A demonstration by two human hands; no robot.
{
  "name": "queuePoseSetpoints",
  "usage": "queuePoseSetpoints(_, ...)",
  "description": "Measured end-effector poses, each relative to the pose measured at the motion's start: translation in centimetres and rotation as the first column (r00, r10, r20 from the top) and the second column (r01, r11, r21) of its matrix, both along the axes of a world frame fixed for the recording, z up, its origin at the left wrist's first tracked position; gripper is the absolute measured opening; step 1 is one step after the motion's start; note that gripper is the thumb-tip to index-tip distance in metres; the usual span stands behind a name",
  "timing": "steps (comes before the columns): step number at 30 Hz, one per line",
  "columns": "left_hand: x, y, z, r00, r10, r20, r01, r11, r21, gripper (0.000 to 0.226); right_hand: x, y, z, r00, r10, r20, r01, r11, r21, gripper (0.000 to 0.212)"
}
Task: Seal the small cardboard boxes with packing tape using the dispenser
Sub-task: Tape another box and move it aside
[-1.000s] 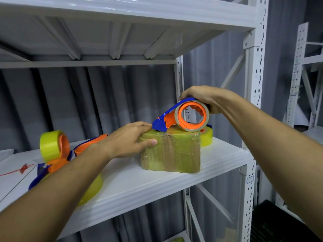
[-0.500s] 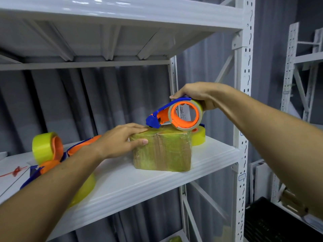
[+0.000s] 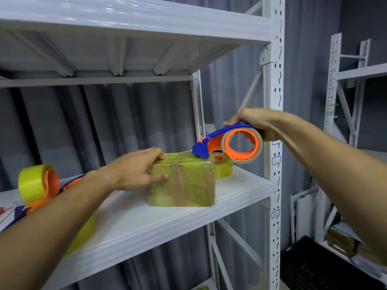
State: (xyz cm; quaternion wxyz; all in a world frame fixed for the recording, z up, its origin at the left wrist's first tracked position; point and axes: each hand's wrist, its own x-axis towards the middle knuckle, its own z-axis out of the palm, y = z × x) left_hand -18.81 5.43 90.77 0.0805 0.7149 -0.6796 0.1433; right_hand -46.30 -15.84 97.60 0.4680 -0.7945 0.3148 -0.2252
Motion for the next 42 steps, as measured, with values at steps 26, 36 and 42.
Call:
queuePoseSetpoints(26,-2.5,-1.9,0.2,0.996,0.072,-0.043,-0.068,0.993,0.099,0.048,4.2,-0.2,-0.8,1.0,0.026,-0.017,-0.027,1.0,-0.012,0.038)
queuePoseSetpoints(36,-2.9,-2.5,-0.6,0.995,0.1,-0.002,-0.1,0.995,0.008,0.059,3.6,-0.7,-1.7,0.999,0.031,0.039,-0.032,0.999,0.027,0.036)
queuePoseSetpoints(42,-2.7,-2.7,-1.0,0.991,0.136,0.012,-0.136,0.991,-0.002,0.07,1.6,-1.9,-1.1,0.996,0.012,0.092,-0.018,0.998,0.06,0.021)
